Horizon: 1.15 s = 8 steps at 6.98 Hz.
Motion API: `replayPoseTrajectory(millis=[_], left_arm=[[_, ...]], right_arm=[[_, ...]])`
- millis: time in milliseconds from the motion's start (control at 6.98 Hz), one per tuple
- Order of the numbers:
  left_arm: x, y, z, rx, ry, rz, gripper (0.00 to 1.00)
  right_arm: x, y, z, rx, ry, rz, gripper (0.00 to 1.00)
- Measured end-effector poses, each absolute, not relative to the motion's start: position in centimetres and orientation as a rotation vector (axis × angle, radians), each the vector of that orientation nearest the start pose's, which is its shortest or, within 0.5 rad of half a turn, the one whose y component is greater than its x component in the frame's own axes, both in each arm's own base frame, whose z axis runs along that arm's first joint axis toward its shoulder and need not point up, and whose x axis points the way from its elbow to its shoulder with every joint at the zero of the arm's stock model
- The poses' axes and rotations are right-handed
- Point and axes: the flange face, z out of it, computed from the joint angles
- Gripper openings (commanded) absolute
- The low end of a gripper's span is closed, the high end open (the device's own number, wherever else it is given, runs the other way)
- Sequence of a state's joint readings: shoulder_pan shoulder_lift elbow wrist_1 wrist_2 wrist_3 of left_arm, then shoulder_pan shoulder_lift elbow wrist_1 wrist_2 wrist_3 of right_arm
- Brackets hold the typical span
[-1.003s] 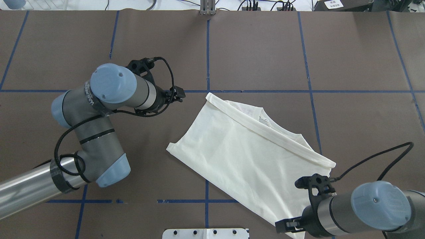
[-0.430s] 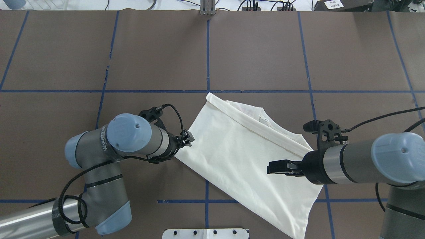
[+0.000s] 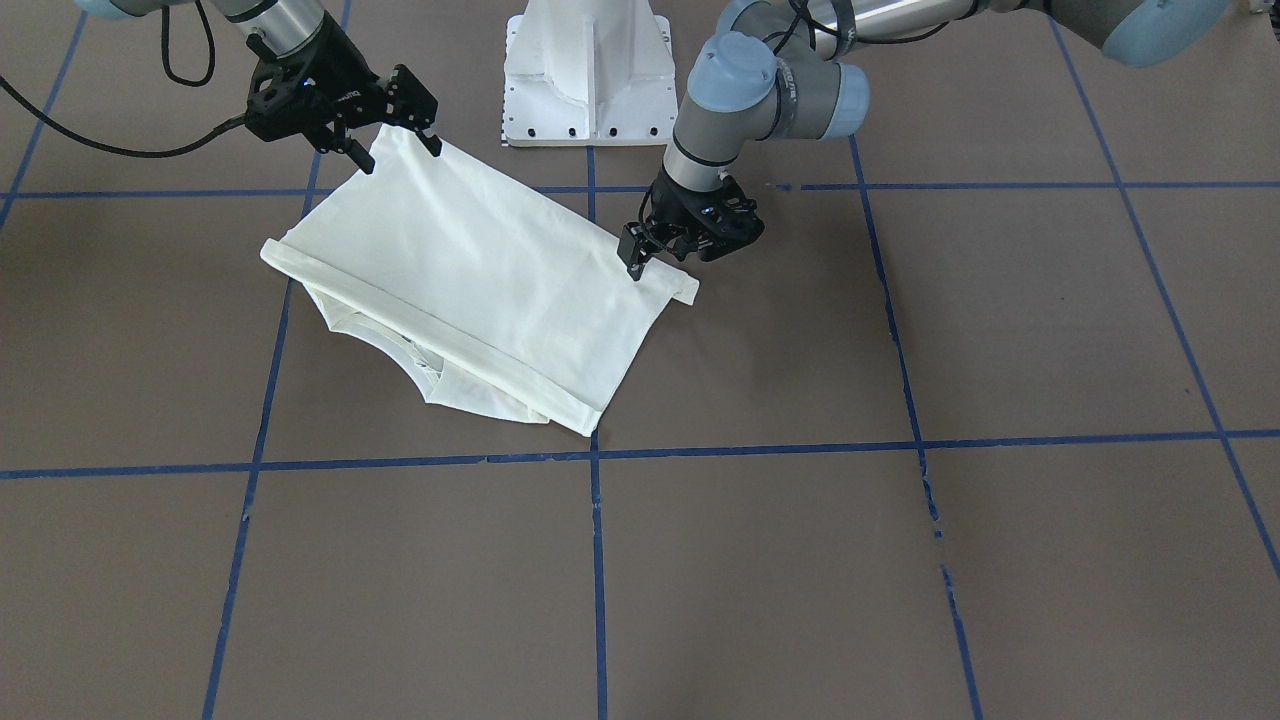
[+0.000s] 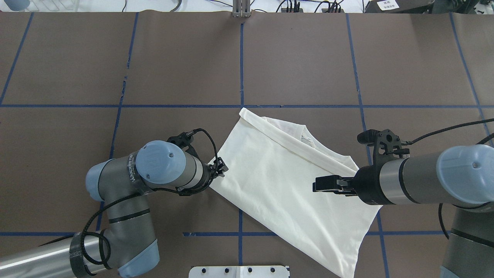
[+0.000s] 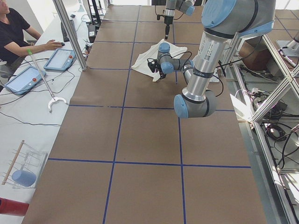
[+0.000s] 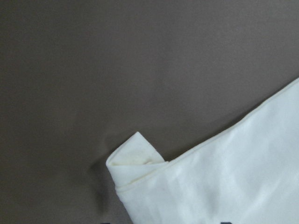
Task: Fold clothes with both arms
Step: 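Grasp the bundle's corner with the left gripper while the right gripper repositions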
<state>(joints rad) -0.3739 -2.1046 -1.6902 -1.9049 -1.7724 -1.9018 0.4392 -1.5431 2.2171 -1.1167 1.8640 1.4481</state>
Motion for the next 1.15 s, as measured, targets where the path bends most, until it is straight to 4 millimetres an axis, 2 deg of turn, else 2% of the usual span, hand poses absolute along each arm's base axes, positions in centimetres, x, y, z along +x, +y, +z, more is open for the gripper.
replayPoseTrajectory(millis=[143, 286, 716, 859, 1003, 1146], left_arm=[[57.7, -34.9, 26.2, -0.159, 0.999, -0.55, 0.03], [57.7, -35.0, 26.2, -0.15, 0.998, -0.555, 0.0], [57.3, -35.7, 26.2, -0.13, 1.0, -0.564, 0.0], [56.6, -36.9, 25.9, -0.117, 1.008, -0.577, 0.0], [55.4, -39.2, 25.3, -0.092, 1.019, -0.601, 0.0], [54.2, -42.6, 25.0, -0.051, 1.017, -0.623, 0.0]], right_arm=[[-36.0, -28.6, 29.4, 0.061, -1.147, 0.118, 1.0], [-35.9, -28.6, 29.4, 0.061, -1.147, 0.119, 1.0], [-35.9, -28.6, 29.5, 0.061, -1.144, 0.123, 1.0], [-35.8, -28.7, 29.6, 0.061, -1.142, 0.125, 1.0], [-35.8, -28.7, 29.7, 0.06, -1.138, 0.127, 1.0], [-35.7, -28.7, 29.9, 0.06, -1.136, 0.129, 1.0]])
